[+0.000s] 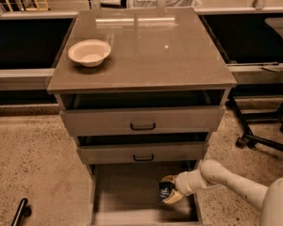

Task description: Place rxbar blueberry into bottom drawer

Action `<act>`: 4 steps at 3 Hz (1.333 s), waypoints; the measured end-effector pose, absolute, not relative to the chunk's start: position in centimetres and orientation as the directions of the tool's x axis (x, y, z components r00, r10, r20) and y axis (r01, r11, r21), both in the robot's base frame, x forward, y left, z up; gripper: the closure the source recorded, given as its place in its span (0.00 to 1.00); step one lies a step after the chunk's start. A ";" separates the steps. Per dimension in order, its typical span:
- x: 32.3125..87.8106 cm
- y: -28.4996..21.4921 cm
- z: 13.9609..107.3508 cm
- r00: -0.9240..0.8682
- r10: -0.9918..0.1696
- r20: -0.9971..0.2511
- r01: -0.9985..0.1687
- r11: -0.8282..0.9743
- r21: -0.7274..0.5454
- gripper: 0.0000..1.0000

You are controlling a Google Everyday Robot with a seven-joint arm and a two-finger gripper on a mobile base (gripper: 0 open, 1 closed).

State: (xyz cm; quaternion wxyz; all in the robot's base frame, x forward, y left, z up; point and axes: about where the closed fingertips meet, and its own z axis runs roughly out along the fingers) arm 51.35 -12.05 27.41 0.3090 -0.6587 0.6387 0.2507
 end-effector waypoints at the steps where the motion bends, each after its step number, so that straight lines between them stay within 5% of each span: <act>1: 50.7 -12.1 25.1 0.032 -0.678 -0.734 -0.999 -0.017 -0.028 0.58; 3: 50.5 -13.0 23.7 -0.021 -0.626 -0.779 -1.000 0.009 0.020 0.11; 4: 50.5 -13.0 23.7 -0.021 -0.626 -0.779 -1.000 0.009 0.020 0.00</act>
Offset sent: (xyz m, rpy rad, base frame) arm -0.0104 -0.0262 -0.0487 0.1554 0.1515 -0.0419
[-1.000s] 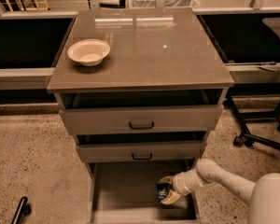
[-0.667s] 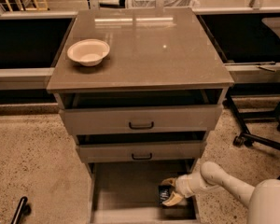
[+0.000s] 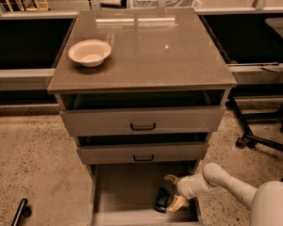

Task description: Place rxbar blueberry into bottom drawer

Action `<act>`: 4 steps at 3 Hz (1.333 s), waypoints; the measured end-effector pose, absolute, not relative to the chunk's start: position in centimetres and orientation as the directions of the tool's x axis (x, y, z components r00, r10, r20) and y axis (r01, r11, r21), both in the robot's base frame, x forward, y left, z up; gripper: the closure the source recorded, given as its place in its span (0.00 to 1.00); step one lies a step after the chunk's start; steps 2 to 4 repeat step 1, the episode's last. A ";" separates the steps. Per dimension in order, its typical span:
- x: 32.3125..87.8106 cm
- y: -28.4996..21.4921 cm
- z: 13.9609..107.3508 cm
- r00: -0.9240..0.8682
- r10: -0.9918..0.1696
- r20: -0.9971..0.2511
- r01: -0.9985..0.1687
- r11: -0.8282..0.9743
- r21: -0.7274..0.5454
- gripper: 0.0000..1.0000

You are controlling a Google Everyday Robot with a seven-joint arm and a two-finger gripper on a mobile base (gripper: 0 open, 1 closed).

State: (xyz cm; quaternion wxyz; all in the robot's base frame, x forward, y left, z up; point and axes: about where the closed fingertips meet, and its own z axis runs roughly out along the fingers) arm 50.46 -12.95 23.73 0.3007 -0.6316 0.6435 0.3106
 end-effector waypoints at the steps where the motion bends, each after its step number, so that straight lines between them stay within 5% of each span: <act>1: 50.5 -13.0 23.7 -0.021 -0.626 -0.779 -1.000 0.009 0.020 0.00; 4: 50.5 -13.0 23.7 -0.021 -0.626 -0.779 -1.000 0.009 0.020 0.00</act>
Offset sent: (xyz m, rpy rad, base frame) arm 0.0000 0.0000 0.0000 0.0000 0.0000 0.0000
